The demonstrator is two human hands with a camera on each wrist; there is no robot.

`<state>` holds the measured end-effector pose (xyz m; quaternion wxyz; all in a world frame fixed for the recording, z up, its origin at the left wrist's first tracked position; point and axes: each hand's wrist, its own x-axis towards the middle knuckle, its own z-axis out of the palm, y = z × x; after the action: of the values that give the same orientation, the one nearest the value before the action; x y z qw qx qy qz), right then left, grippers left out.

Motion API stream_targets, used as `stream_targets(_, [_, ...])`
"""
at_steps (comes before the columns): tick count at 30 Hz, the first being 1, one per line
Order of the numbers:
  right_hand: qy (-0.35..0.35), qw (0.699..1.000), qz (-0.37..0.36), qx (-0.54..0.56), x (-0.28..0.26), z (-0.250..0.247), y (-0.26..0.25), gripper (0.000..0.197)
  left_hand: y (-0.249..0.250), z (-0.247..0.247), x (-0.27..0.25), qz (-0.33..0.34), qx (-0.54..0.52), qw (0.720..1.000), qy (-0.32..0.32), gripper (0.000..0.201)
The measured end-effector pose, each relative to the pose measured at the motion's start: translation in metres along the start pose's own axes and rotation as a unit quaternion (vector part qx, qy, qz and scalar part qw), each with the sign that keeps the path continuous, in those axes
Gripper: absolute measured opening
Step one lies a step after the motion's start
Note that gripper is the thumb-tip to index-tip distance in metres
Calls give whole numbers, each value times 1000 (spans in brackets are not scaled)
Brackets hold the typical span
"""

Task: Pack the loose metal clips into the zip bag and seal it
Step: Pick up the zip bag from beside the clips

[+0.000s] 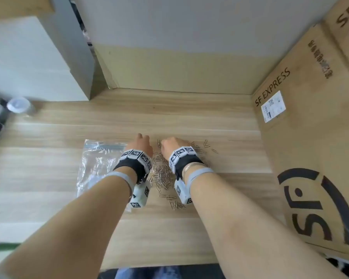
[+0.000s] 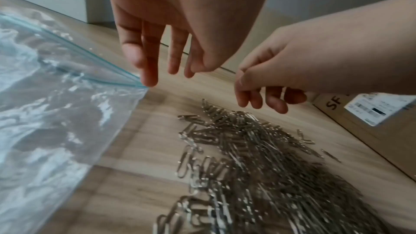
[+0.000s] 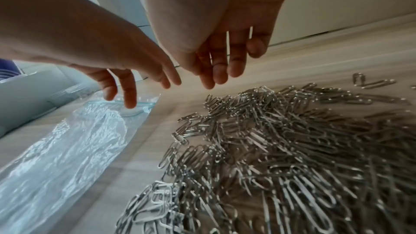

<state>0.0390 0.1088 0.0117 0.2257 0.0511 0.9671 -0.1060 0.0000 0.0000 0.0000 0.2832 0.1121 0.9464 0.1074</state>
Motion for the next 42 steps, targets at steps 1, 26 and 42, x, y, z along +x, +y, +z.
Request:
stream_targets(1, [-8, 1000, 3, 0, 4, 1, -1, 28, -6, -4, 0, -22, 5, 1000, 7, 46])
stream_targets(26, [-47, 960, 72, 265, 30, 9, -16, 26, -50, -29, -3, 284, -53, 957, 23, 26])
stream_targets(42, [32, 929, 87, 358, 2, 18, -26, 27, -50, -12, 15, -70, -254, 964, -44, 59])
